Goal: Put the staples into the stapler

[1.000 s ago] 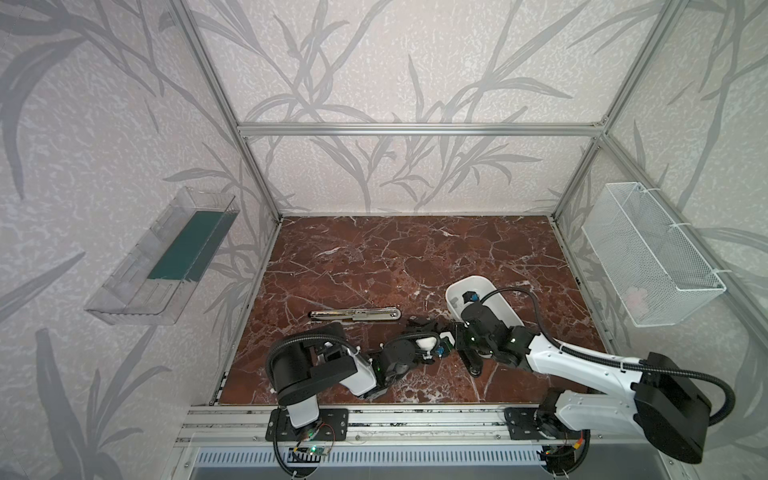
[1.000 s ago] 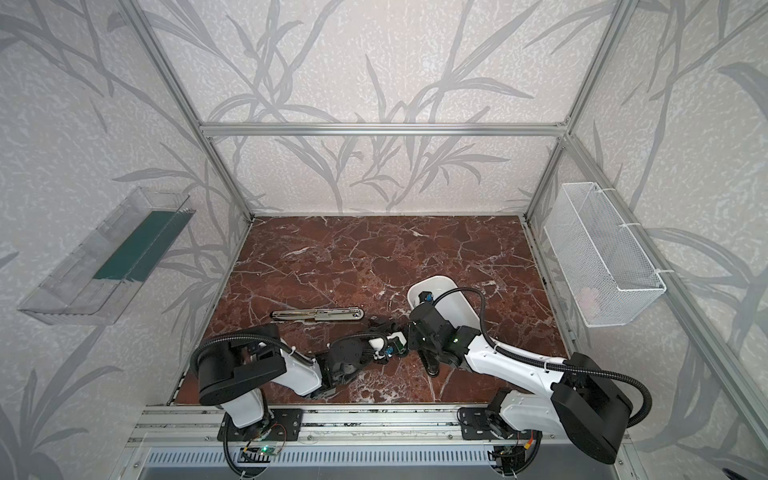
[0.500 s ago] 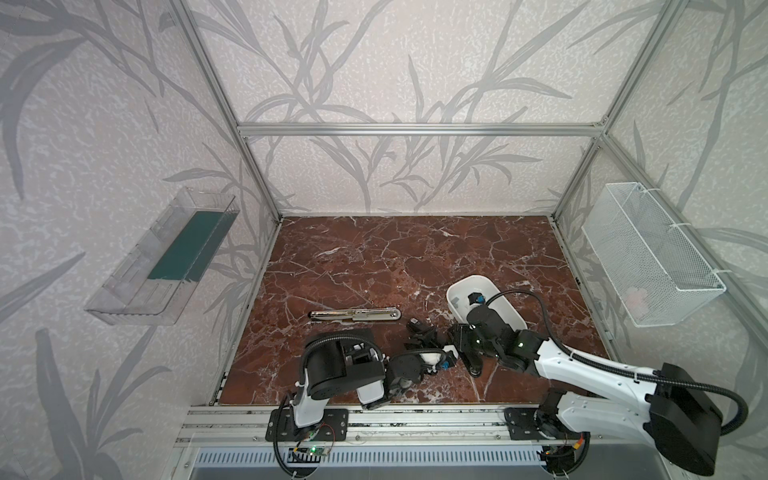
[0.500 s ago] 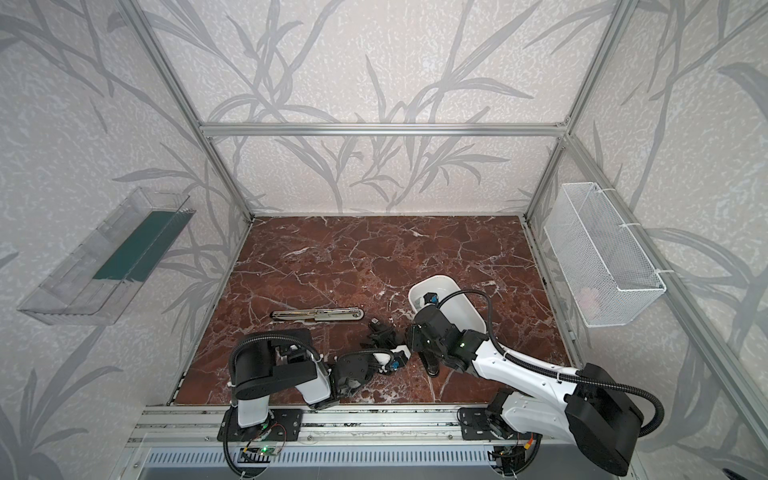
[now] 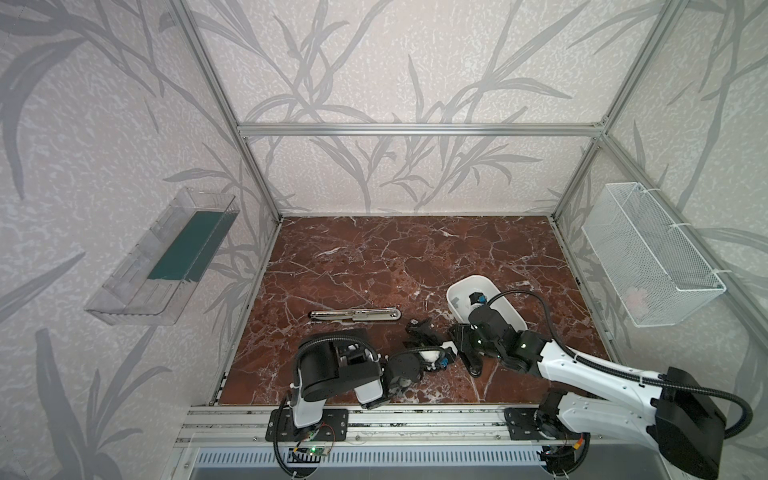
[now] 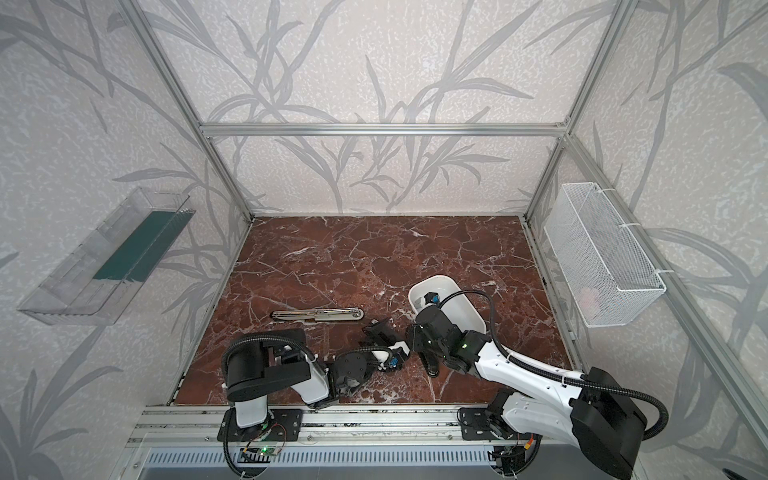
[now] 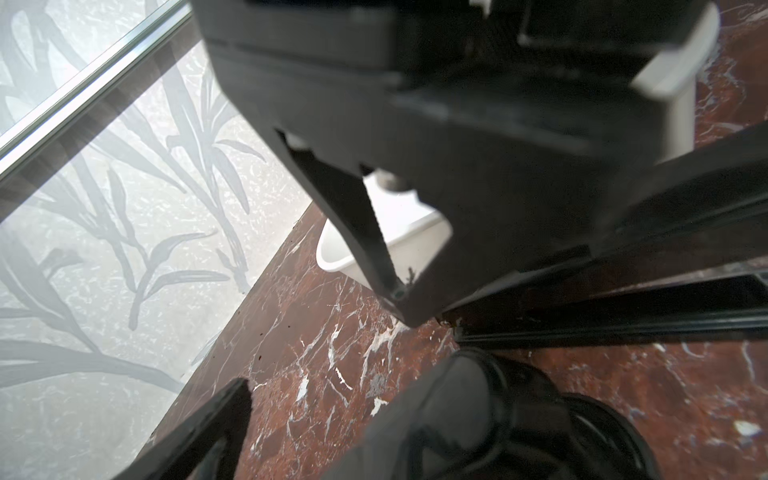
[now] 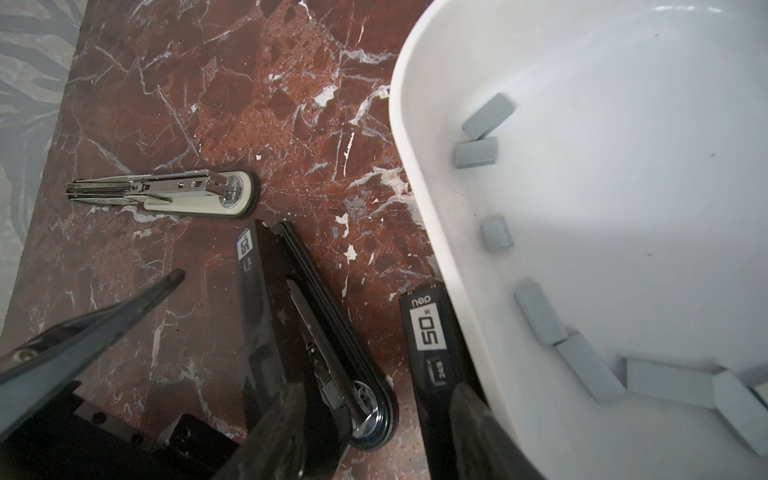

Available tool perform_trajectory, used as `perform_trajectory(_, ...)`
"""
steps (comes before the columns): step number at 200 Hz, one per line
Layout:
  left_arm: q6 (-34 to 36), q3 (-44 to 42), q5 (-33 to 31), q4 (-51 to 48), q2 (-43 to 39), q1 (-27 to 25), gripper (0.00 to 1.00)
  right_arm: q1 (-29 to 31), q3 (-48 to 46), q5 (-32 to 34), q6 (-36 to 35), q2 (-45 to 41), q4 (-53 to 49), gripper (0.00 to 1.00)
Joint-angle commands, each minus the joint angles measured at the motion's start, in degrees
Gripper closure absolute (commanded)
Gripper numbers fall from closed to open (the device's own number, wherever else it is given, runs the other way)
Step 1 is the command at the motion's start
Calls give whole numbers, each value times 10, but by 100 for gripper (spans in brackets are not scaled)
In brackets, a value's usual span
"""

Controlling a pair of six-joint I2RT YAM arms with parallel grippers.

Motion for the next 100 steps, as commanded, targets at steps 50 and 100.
perform_trajectory(50, -19, -6, 72, -140, -51, -3, 0, 50, 0, -39, -65, -21, 16, 29)
perform_trajectory(100, -17, -17, 88, -119, -48, -2, 0, 71, -3, -52, -130, 27, 57, 43)
